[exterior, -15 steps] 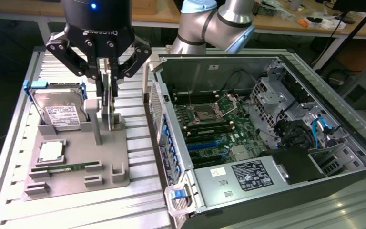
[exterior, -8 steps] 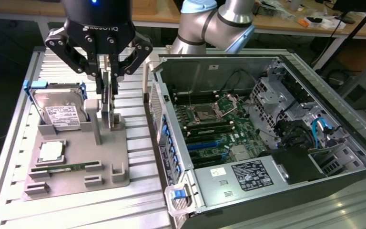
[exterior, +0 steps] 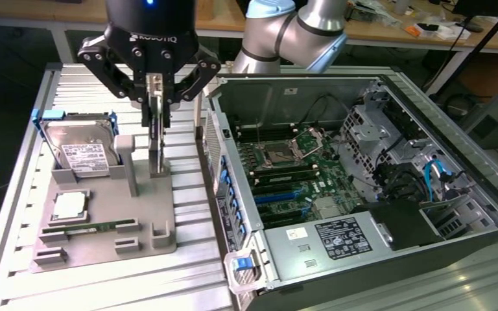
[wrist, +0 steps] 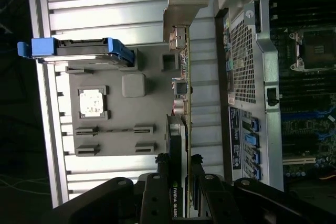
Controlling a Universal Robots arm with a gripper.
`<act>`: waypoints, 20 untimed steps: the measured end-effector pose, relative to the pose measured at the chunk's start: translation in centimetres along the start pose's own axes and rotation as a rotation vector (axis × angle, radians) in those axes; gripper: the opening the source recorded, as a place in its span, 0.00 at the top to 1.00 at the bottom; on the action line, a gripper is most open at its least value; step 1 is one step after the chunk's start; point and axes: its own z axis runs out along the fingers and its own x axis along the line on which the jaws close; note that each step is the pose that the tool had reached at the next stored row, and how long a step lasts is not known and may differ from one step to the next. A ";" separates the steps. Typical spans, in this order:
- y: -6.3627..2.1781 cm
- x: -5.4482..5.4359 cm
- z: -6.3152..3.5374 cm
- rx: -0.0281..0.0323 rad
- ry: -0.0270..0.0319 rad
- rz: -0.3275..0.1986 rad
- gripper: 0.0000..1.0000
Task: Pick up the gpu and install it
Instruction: 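Pick up the gpu and move the gpu toward the slot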
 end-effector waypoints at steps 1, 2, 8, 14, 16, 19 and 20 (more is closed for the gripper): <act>0.03 -0.4 -0.01 0.0003 0.0054 0.000 0.73; 0.05 -0.7 -0.02 0.0007 0.0113 0.000 0.73; 0.11 -1.5 -0.08 0.0020 0.0280 0.000 0.73; 0.16 -2.1 -0.11 0.0021 0.0281 0.000 0.73; 0.18 -2.4 -0.11 0.0020 0.0280 0.000 0.73; 0.21 -2.9 -0.12 0.0020 0.0280 0.000 0.73; 0.22 -3.0 -0.13 0.0021 0.0280 0.000 0.73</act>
